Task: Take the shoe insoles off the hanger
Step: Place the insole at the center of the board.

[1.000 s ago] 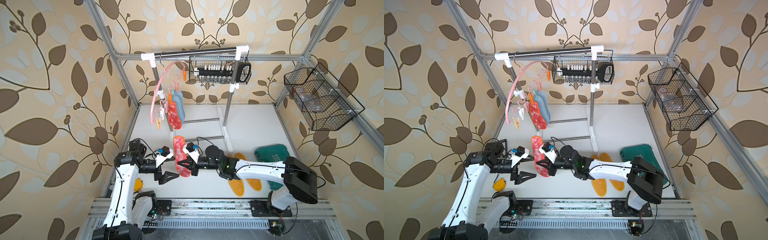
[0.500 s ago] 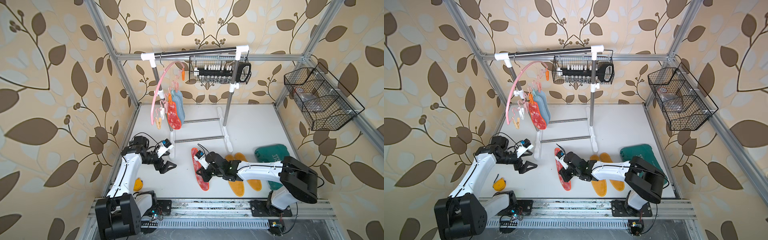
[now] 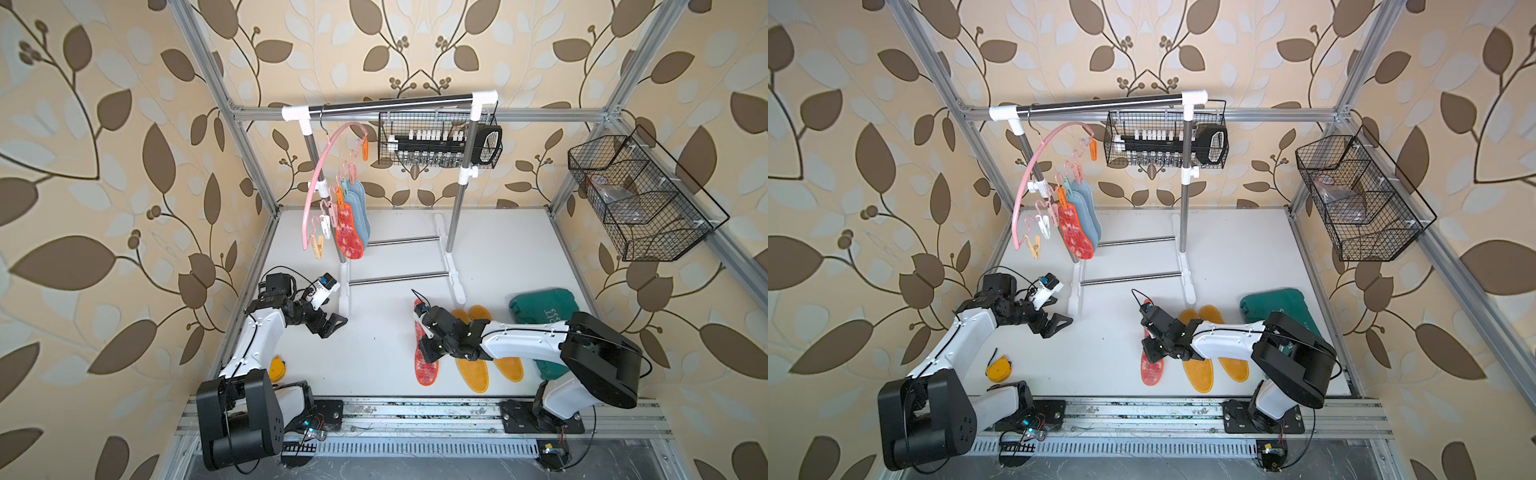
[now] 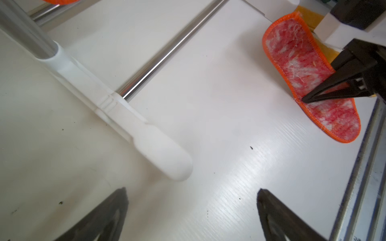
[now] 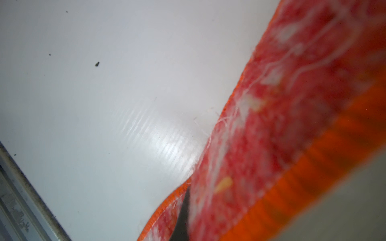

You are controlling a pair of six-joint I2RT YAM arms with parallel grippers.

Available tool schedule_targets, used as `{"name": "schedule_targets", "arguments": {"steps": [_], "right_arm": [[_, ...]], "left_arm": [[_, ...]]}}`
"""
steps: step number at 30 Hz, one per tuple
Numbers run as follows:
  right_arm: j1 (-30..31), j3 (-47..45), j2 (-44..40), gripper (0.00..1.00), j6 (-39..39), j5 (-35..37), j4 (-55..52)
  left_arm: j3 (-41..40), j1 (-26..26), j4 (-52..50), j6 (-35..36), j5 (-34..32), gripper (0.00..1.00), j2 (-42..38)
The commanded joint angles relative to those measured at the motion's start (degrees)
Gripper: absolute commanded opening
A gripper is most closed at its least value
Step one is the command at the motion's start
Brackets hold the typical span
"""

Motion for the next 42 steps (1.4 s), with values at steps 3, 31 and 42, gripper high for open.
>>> {"name": "schedule_targets", "arguments": {"steps": [3,31,42], "right_arm": [[-3.3,-2.3,1.7,0.19,4.5,1.9,-8.4],[-4.2,-6.3,-6.1,0.22,7.9,-0.2,-15.5],[-4.4,-8.1,-8.9,0.22,3.2,-1.9,-18.4]], "left_arm": [[0.0,0.5,1.6,-1.7,-0.9,0.99,0.0],[-2.6,0.5,1.6,1.7,-3.7,0.99,0.9],[-1.9,0.5,0.1,3.4,-3.7,0.96,4.3]]}}
